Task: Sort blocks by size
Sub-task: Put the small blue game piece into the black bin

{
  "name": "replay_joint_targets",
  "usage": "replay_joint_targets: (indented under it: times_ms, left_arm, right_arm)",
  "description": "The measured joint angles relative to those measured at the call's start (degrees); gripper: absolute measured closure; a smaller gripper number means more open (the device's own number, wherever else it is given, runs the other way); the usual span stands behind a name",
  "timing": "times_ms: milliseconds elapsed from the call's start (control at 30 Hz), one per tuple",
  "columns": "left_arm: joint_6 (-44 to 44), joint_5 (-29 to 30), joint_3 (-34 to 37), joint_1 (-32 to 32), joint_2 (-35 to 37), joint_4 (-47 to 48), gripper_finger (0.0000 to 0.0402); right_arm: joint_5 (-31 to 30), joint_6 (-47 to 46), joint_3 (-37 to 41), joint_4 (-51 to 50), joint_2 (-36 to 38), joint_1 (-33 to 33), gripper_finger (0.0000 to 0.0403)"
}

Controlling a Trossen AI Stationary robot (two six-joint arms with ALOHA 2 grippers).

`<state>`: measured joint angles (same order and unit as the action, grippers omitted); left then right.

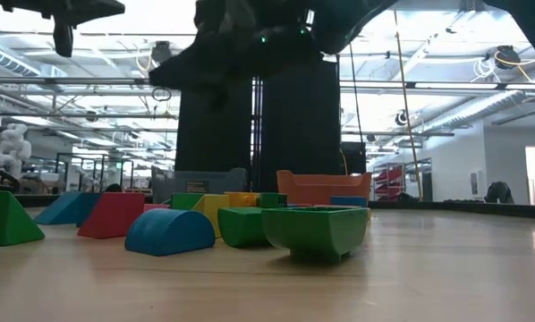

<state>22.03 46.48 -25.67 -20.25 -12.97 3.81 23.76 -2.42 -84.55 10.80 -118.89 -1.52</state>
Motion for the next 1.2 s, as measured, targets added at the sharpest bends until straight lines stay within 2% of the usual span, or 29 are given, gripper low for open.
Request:
replay_joint_targets:
  times_ms: [100, 300, 400, 467, 600, 767, 1200]
  left_arm:
    - [0.0, 0.0, 0.0, 0.0, -0.2, 0.3, 0.0401]
    - [0.1, 0.1, 0.0, 0.0, -0.3, 0.3, 0.0401]
    - [0.1, 0.0, 0.0, 0.0, -0.3, 0.4, 0.0401]
    - [0.1, 0.0, 0.0, 0.0, -0.3, 1.0, 0.0401]
    - [1.4, -0.3, 0.0, 0.0, -0.3, 2.4, 0.0401]
    - [3.1, -0.9, 0.0, 0.0, -0.2, 4.6, 0.0401]
    - [3.1, -1.0, 0.0, 0.0, -0.3, 4.9, 0.0401]
  right_arm:
    - [-0.8, -0.2, -0.5, 4.1, -3.5, 0.7, 0.0266]
    - [-12.9, -0.8, -6.0, 5.6, -9.6, 2.3, 0.0118]
    - [-14.6, -0.8, -9.4, 3.2, -12.6, 2.5, 0.0069]
    - [-14.9, -0.7, -11.3, 1.8, -14.6, 2.4, 0.0051]
    - [-15.3, -0.1, -13.5, -2.6, -17.2, 2.3, 0.0043]
    - [-17.8, 0.1, -13.5, -6.7, -17.9, 1.8, 0.0054]
    - [-17.9, -0.1, -13.5, -5.4, -20.6, 1.8, 0.0064]
